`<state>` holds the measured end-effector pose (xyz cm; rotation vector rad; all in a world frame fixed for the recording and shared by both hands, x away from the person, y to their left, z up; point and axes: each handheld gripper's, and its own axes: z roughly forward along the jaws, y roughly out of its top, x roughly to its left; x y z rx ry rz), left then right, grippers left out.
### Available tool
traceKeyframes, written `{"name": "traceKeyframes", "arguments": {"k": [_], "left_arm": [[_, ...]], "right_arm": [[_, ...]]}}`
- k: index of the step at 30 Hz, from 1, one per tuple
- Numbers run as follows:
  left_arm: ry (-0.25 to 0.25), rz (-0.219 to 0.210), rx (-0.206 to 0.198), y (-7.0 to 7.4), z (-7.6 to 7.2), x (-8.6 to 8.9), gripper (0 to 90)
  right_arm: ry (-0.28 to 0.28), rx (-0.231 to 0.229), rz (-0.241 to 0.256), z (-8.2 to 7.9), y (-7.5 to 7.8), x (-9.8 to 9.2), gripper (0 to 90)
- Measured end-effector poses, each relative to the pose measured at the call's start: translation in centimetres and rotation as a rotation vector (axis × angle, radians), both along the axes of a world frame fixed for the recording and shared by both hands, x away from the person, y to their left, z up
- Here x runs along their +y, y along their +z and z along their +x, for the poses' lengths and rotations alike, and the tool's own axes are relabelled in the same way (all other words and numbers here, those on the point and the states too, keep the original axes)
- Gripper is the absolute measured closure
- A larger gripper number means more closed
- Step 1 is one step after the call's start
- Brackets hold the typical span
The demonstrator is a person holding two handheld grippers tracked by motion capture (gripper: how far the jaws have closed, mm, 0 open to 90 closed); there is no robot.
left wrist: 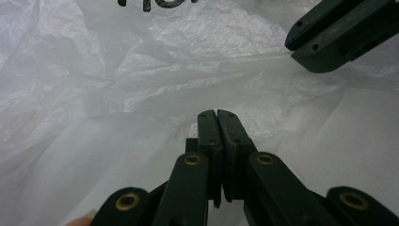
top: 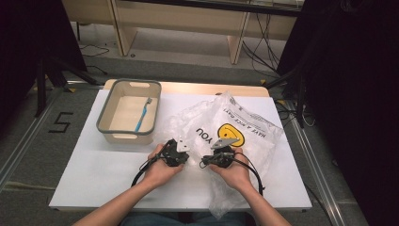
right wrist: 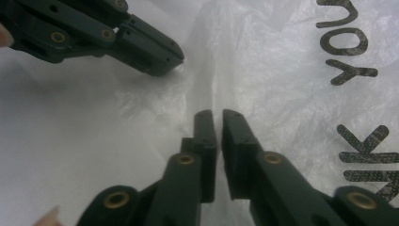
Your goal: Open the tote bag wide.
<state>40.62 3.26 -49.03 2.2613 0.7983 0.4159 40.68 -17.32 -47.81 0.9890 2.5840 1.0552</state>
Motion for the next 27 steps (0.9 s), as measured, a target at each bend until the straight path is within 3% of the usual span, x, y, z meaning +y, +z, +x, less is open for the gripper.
{"name": "traceKeyframes", "arguments": {"k": [12, 15, 22, 27], "left_arm": [[-0.009, 0.024, -0.02, -0.1, -0.2, -0.3, 89.1], [-0.013, 0.036, -0.032, 0.0, -0.3, -0.4, 89.2], [-0.02, 0.055, -0.053, -0.1, -0.6, -0.6, 89.1], [-0.026, 0.061, -0.064, 0.1, -0.8, -0.6, 89.1]], "right_arm": [[-0.033, -0.057, 0.06, -0.2, 2.3, -0.6, 90.0], [-0.061, -0.104, 0.07, -0.1, 3.2, -1.0, 90.0], [-0.128, -0.272, 0.08, 0.1, 5.8, -1.4, 90.0], [-0.166, -0.35, 0.093, 0.2, 7.1, -1.4, 90.0]]}}
